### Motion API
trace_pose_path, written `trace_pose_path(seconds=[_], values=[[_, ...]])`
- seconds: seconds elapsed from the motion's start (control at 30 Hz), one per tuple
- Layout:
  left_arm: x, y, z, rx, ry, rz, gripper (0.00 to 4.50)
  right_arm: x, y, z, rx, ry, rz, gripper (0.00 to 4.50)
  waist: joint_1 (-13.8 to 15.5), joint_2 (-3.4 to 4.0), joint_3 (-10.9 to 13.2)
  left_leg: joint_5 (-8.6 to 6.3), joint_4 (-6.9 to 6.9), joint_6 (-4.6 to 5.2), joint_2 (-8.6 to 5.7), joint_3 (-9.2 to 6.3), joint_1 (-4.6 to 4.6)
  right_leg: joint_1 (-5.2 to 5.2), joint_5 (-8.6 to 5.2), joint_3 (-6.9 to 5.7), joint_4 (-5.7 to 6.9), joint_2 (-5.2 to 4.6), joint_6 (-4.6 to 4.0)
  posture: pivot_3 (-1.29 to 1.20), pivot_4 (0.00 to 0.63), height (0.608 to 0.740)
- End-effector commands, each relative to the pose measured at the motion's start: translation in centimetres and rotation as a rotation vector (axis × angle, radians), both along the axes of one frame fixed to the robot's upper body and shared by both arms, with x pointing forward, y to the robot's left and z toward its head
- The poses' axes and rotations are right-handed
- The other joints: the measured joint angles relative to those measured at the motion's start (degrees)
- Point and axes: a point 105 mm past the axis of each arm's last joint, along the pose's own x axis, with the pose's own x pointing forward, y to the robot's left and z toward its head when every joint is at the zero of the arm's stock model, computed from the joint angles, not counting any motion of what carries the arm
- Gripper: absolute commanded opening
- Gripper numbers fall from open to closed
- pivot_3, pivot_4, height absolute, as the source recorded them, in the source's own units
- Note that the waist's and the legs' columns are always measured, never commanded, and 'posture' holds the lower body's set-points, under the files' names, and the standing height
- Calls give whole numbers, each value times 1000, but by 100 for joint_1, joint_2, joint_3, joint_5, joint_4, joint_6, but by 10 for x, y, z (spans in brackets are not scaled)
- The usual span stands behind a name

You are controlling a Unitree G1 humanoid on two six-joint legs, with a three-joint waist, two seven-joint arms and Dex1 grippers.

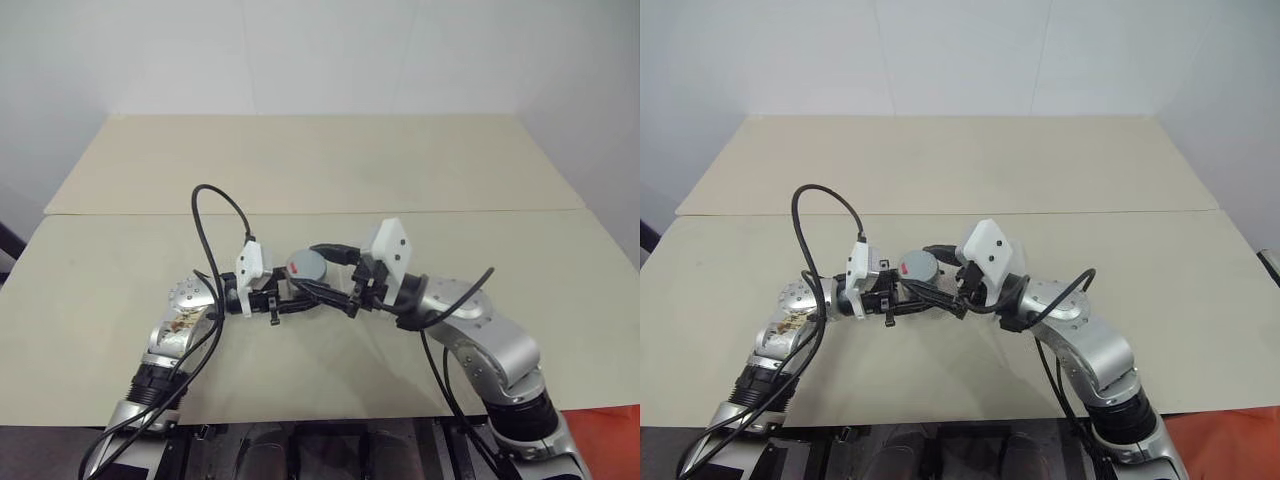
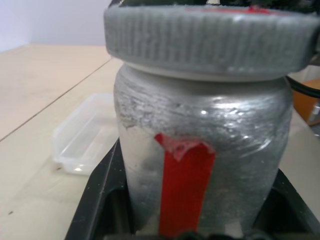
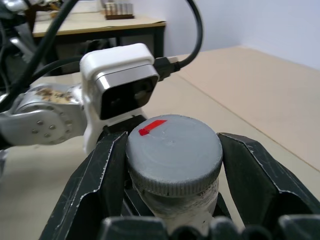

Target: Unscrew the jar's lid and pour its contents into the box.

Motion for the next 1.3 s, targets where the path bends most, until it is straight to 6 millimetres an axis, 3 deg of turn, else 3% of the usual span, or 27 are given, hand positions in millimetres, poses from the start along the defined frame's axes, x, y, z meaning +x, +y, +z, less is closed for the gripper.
trace_pose_path(seconds=[0.03,0.3,0.67,0.77,0.93,1.1,1.2,1.3], values=[[-5,4,10,-5,-17,-32,1974,-8,-5,19,10,-71,93,2770,-10,0,0,0,0,0,0,0,1,0,0,0,0,0,0,0,150,740],[-13,7,4,22,7,-71,1974,-6,-8,25,28,-47,173,2770,-25,0,0,0,0,1,2,0,1,0,0,1,1,1,0,0,150,740],[-22,9,2,22,11,-81,1974,4,-23,42,293,162,179,2770,-6,0,0,0,-1,1,8,-1,1,0,0,2,2,0,-1,0,150,740],[-21,9,3,21,2,-69,1974,9,-36,47,336,140,92,2770,4,0,0,0,-1,1,7,-1,0,-1,1,2,2,0,-1,0,150,740],[-17,13,8,19,-25,-12,1974,27,-87,46,286,51,-290,2770,52,0,0,-1,-1,1,5,-3,-4,-1,0,1,0,-3,0,0,150,740],[-9,16,15,-2,11,56,1974,37,-152,21,70,124,-749,2770,43,3,-2,0,-2,0,6,0,-4,-3,0,2,2,-3,-1,0,150,740],[-5,15,10,40,-2,80,1974,29,-177,-23,-193,260,-889,2770,45,3,-2,0,-5,0,7,1,-2,-2,0,3,0,-3,-1,0,150,740],[1,14,5,76,-10,123,1974,15,-191,-62,-340,427,-934,2770,45,4,-3,-2,-4,3,5,2,-2,1,0,6,-6,-5,0,0,150,740]])
